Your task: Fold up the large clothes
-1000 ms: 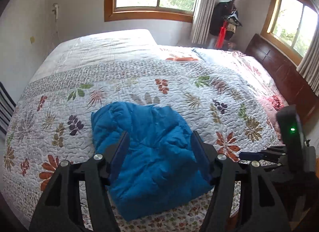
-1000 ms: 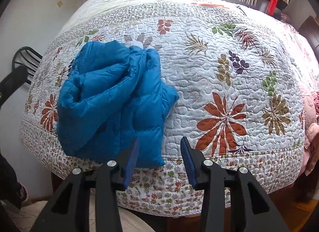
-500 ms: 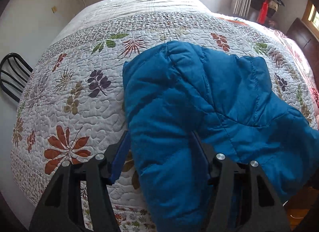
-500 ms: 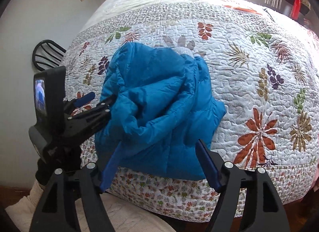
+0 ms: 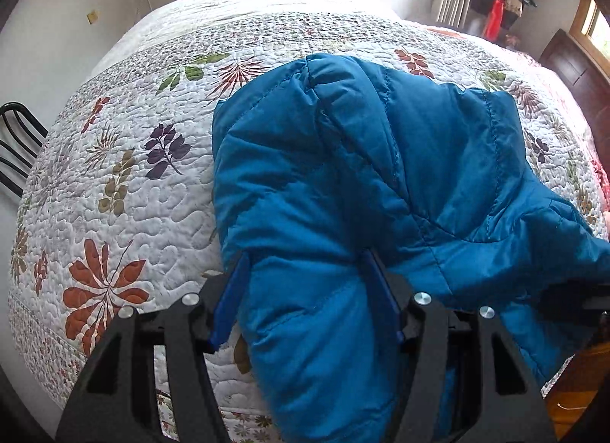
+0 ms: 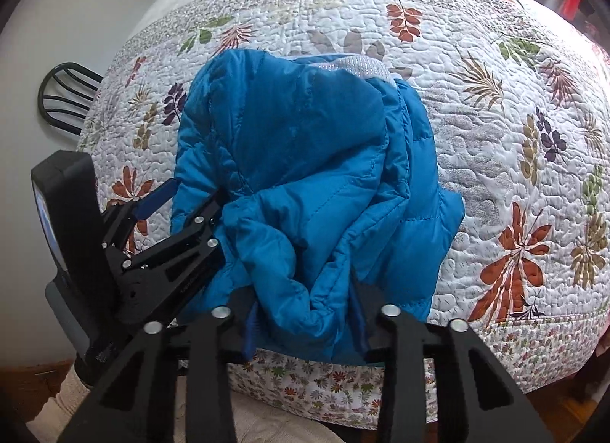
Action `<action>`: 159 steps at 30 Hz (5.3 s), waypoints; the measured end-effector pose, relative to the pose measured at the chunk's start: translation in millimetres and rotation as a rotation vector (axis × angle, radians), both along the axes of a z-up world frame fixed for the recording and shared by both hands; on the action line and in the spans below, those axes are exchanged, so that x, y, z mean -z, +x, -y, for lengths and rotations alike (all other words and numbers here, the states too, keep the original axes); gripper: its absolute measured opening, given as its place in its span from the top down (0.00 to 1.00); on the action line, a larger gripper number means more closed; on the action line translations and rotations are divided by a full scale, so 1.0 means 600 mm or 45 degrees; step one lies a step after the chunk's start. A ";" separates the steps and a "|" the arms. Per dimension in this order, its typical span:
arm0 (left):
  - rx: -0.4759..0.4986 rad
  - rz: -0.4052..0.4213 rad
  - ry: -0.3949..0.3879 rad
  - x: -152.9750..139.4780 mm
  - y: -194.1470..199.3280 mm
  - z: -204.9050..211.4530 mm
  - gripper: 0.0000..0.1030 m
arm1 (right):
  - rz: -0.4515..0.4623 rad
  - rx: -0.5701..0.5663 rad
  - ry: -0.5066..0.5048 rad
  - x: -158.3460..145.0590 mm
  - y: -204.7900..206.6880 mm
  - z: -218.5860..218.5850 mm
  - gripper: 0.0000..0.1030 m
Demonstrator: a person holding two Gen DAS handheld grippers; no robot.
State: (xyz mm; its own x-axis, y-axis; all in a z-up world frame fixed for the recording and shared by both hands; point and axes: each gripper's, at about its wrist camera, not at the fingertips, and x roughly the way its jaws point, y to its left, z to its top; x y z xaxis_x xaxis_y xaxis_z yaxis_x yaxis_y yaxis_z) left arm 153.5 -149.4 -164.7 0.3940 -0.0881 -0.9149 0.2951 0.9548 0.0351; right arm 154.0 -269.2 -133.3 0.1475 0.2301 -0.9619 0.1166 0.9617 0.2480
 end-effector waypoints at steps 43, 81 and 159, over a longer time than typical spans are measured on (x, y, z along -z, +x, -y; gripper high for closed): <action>0.156 -0.133 -0.287 -0.029 -0.002 0.052 0.90 | 0.176 0.228 -0.076 0.022 -0.168 0.140 0.54; 0.298 -0.161 -0.210 0.045 0.051 0.155 0.88 | 0.077 0.255 -0.085 0.132 -0.024 0.167 0.97; 0.277 -0.328 -1.045 -0.020 0.035 -0.068 0.56 | 0.426 0.110 0.866 0.057 -0.027 0.224 0.57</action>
State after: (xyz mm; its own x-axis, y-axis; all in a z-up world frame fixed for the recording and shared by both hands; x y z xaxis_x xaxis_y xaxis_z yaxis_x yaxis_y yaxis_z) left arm 174.2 -108.4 -152.4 0.0825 -0.8043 -0.5885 0.3772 0.5718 -0.7285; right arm 137.5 -403.6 -167.4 0.4505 0.7306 -0.5131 -0.0013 0.5752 0.8180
